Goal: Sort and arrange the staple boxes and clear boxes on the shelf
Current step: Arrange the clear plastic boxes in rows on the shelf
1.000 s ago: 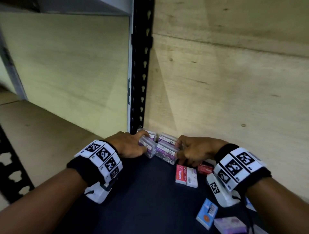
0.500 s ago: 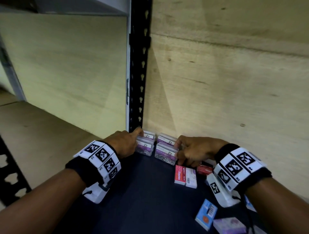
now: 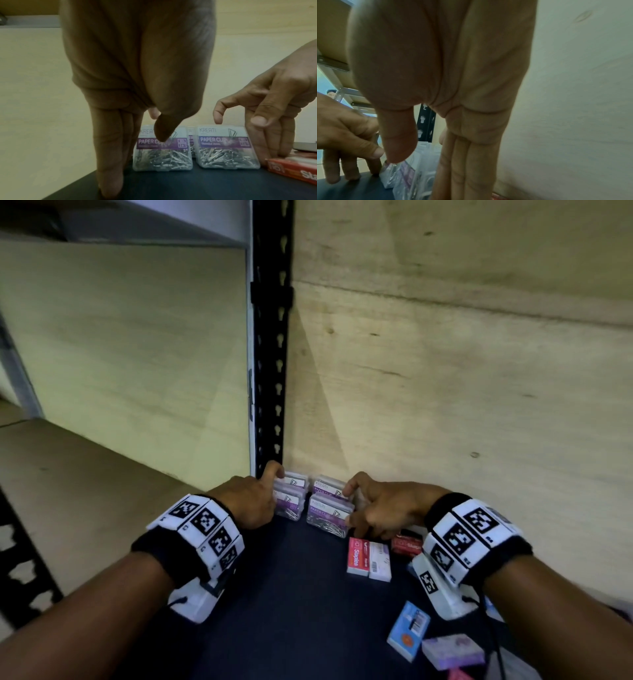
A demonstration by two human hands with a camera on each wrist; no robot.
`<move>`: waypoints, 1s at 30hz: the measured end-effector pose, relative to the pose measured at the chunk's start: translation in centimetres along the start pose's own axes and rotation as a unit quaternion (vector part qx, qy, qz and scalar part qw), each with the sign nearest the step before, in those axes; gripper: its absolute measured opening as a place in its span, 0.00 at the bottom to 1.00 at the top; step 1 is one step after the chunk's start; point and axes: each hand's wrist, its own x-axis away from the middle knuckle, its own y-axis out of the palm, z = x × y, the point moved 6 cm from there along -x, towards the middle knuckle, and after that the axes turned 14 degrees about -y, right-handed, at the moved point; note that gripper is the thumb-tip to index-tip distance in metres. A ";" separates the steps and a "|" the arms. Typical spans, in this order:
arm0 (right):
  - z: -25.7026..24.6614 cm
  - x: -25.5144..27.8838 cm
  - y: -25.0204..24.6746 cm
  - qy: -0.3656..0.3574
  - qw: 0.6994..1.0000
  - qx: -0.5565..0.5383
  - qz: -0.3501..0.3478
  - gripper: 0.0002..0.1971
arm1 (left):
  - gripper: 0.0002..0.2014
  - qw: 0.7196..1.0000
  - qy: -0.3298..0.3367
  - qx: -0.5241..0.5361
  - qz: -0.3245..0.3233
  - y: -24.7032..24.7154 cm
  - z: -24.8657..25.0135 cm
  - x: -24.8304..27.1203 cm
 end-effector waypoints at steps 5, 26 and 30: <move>-0.3 2.1 0.0 -0.014 0.998 0.054 -0.011 0.24 | 0.19 0.999 -0.008 0.039 -0.029 -0.1 0.0 1.4; 11.2 27.0 -3.1 0.169 0.975 0.126 0.066 0.14 | 0.23 0.948 0.269 -0.145 -0.084 3.2 22.1 18.7; 13.0 30.4 -1.5 0.194 0.974 0.099 0.060 0.11 | 0.27 0.942 0.272 -0.185 -0.065 4.7 24.0 19.8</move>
